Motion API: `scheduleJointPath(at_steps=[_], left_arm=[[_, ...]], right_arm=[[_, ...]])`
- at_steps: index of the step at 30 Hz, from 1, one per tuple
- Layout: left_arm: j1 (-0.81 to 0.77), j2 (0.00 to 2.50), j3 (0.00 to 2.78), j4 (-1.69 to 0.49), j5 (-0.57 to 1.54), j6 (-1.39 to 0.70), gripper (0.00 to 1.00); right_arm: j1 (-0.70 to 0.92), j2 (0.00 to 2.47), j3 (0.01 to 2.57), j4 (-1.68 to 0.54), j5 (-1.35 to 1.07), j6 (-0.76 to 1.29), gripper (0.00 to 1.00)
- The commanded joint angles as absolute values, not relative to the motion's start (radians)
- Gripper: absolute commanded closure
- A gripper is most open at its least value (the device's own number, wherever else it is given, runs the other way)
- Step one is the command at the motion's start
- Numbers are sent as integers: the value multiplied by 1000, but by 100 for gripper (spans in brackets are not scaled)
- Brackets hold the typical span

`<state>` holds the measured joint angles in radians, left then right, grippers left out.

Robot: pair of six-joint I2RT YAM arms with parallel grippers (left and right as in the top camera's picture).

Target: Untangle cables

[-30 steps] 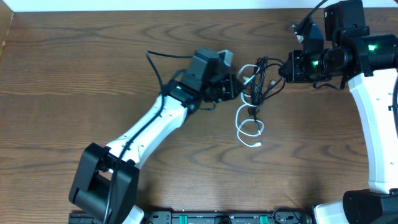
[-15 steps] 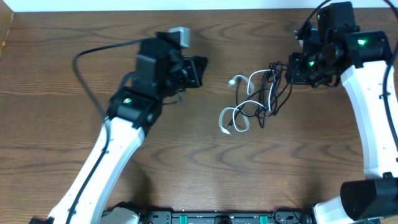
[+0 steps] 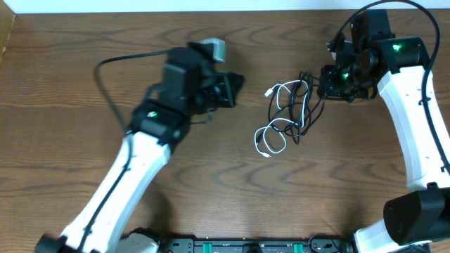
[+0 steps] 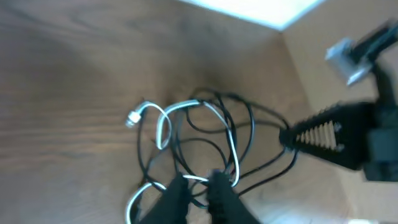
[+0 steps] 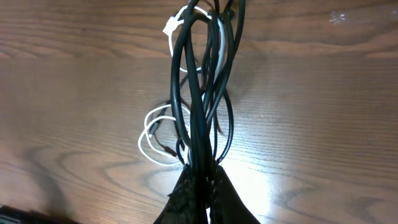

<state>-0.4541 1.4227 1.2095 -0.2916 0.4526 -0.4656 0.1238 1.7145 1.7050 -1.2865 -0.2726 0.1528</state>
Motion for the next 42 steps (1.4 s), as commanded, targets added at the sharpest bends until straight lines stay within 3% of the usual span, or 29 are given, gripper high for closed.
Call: scheduleJointPath(at_steps=[1,3,8,21,34,42], left_arm=[[-535,1493,1228,-253,483,-453,75],[-584,1535,1228,-204,482,-453,67],[-667,1644,1228,-89,482,-454,60],[-694,1784,1228,48,478,-456,60],[-748,1840,1228,47,385,-453,61],[-747,1846,1228,42,372,-452,71]], right_arm=[[125,1718,1699,-1287,-298,163,99],[125,1718,1699,-1287,-298,163,99],[125,1718,1699,-1287,-298,163,99],[125,1718,1699,-1291,-298,160,99],[125,1718,1699,-1296,-298,159,99],[126,1718,1699,-1302,-298,152,99]])
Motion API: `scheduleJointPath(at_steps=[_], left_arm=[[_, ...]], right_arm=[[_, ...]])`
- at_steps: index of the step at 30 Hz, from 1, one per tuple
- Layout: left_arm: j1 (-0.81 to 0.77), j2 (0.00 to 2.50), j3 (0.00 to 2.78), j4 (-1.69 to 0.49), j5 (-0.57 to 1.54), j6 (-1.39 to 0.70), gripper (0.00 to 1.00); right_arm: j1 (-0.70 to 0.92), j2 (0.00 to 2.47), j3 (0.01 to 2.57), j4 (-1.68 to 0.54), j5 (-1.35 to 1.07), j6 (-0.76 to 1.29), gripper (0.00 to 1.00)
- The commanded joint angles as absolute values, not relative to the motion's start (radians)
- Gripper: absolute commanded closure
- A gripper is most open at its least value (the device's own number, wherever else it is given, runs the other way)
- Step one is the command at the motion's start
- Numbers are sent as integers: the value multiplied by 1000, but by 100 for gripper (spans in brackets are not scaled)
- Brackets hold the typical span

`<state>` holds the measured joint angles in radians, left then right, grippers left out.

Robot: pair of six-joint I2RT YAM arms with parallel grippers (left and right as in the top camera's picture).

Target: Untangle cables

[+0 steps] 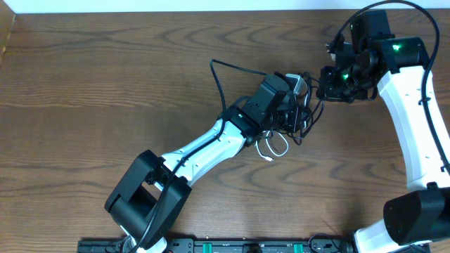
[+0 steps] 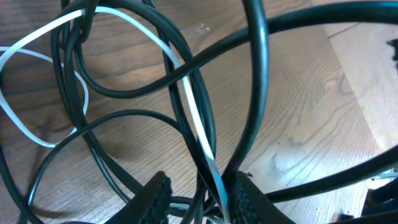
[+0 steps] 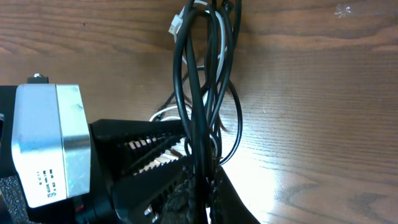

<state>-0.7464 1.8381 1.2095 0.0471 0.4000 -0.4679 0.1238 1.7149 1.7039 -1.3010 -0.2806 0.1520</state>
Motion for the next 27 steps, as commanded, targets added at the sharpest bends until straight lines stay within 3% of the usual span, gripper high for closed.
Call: scheduleJointPath(at_steps=[1,5,7,16,27], left_arm=[[-747,1846,1228,40,368,-452,72],[-746,1846,1228,39,335,-452,81],[-746,1846,1228,39,312,-449,92],[-707,1796,1228,-25,239,-405,93],[-603,1490,1228,-269,163,-307,93]], right_arm=[[126,1718,1699,-1302,-298,152,99],[126,1718,1699,-1303,-298,151,99],[126,1718,1699,-1306,-298,149,99],[126,1718,1699,-1305,-273,149,99],[126,1721,1660,-1269,-234,149,99]])
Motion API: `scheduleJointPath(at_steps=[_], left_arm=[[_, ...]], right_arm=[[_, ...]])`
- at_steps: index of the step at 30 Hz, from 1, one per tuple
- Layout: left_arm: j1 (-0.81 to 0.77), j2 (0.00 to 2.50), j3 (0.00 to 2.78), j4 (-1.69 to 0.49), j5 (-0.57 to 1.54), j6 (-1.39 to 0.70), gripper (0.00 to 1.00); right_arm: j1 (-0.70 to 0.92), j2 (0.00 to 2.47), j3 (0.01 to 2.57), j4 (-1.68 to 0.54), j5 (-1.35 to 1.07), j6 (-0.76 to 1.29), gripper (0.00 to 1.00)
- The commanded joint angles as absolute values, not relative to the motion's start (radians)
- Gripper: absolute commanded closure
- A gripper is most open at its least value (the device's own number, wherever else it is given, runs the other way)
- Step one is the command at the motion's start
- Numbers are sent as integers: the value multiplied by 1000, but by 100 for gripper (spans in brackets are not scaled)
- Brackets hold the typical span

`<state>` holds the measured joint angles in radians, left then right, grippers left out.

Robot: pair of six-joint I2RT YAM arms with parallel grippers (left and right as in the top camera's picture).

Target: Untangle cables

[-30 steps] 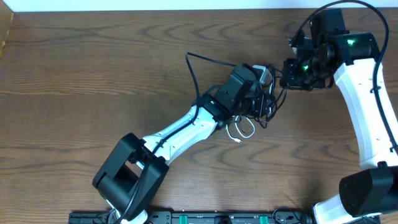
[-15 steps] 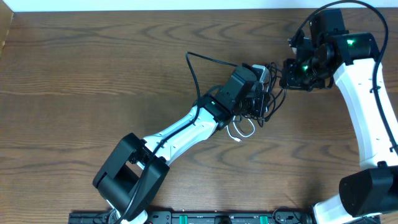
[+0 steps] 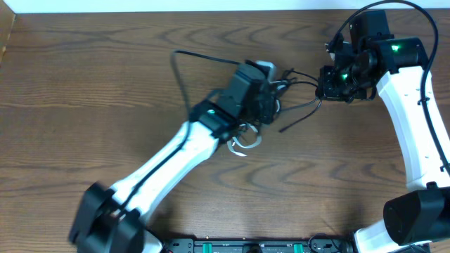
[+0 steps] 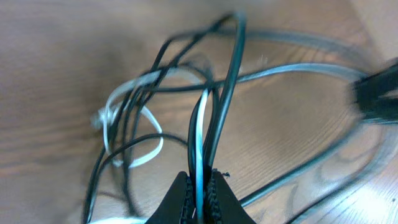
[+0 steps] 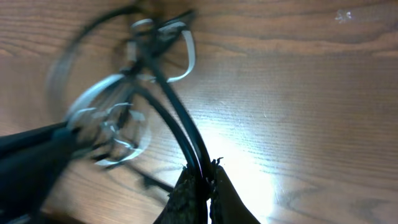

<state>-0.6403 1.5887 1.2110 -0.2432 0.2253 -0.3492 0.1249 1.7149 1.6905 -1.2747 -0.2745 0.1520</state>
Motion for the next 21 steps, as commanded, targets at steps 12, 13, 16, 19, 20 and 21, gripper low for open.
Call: scheduleJointPath(at_steps=[12,13,16,19,20,21], left_arm=[[-284,1270,1228,-454,163,-307,93],[-261,1269,1228,-469,164,-307,93],[-207,1270,1228,-510,168,-307,92],[-201,1270,1228,-522,175,-307,92],[-207,1270,1228,-522,175,-307,92],[-213,1271,1228,-522,175,-307,92]], right_arm=[[-25,1721,1590,-1252,-226,152,99],[-43,1721,1590,-1251,-232,152,99],[-101,1721,1590,-1249,-274,139,99],[-128,1721,1589,-1254,-358,83,99],[-127,1721,1589,-1259,-358,80,99],[-125,1721,1589,-1265,-358,78,98]])
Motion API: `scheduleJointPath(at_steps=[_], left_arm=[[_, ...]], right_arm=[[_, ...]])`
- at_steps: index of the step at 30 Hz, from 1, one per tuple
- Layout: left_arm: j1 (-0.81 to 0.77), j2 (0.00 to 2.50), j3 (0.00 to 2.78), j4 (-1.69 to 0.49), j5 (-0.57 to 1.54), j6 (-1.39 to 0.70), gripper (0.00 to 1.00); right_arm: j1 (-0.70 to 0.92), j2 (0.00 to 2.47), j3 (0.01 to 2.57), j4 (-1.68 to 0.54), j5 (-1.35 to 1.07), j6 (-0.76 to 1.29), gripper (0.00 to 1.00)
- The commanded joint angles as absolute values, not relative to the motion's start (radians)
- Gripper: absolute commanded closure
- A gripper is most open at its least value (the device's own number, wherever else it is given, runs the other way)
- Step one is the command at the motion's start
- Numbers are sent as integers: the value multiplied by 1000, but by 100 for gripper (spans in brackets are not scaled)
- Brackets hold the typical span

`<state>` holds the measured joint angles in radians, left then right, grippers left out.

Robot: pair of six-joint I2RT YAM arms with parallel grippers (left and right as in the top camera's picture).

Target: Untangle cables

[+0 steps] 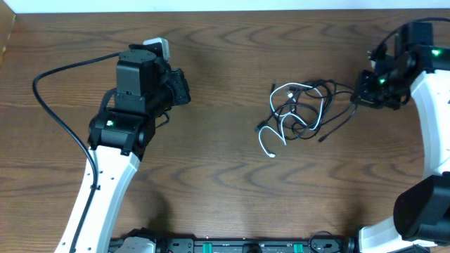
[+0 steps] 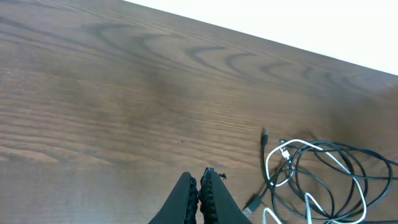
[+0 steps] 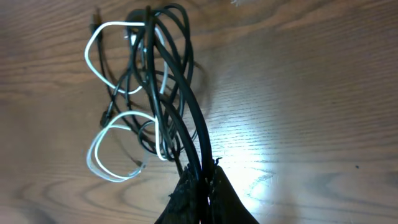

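Observation:
A tangle of black and white cables [image 1: 299,116] lies on the table right of centre; the left wrist view shows it at the lower right [image 2: 317,177]. My right gripper [image 1: 357,98] sits at the tangle's right end, shut on black cable strands [image 3: 186,112] that run out from its fingertips [image 3: 202,171]. A white loop [image 3: 102,149] hangs off to the left of those strands. My left gripper [image 1: 179,88] is far to the left of the tangle, its jaws shut with nothing between them [image 2: 200,175].
The brown wooden table [image 1: 211,183] has a white wall along its far edge [image 2: 311,25]. The left arm's own black cable [image 1: 49,74] loops out over the table's left part.
My left gripper was shut on white and black strands at the tangle; now it is far to the left, shut and empty. My right gripper has moved right, still holding black cable.
My right gripper held black loops of the tangle throughout. My left gripper stood left of the tangle, then open among the strands, then shut on a white and a black strand. Now it has let go and the tangle lies more spread out.

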<state>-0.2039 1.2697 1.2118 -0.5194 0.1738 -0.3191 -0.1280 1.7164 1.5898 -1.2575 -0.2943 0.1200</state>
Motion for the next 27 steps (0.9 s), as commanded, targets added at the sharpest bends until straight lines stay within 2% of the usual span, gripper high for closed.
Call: scheduleJointPath(at_steps=[1,2,4,6,7,15,18,22,27], left_arm=[[-220,1271,1228,-522,175,-307,92],[-226,1272,1228,-522,175,-307,93],[-237,1274,1228,-522,175,-307,93],[-242,1274,1228,-522,175,-307,93],[-244,1274,1228,-522,175,-307,92],[-244,1274,1228,-512,170,-307,92],[-242,1274,1228,-511,170,-307,92],[-242,1274,1228,-512,163,-307,92],[-233,1274,1228,-516,163,-308,92]], right_arm=[[-123,1721,1589,-1269,-358,72,96],[-123,1721,1589,-1274,-348,72,89],[-123,1721,1589,-1282,-310,73,51],[-125,1721,1590,-1284,-284,73,31],[-126,1721,1595,-1288,-282,73,27],[-88,1720,1769,-1390,-291,28,27],[-40,1720,1787,-1390,-313,56,32],[22,1735,1747,-1388,-256,197,47],[72,1754,1601,-1339,-175,315,54]])
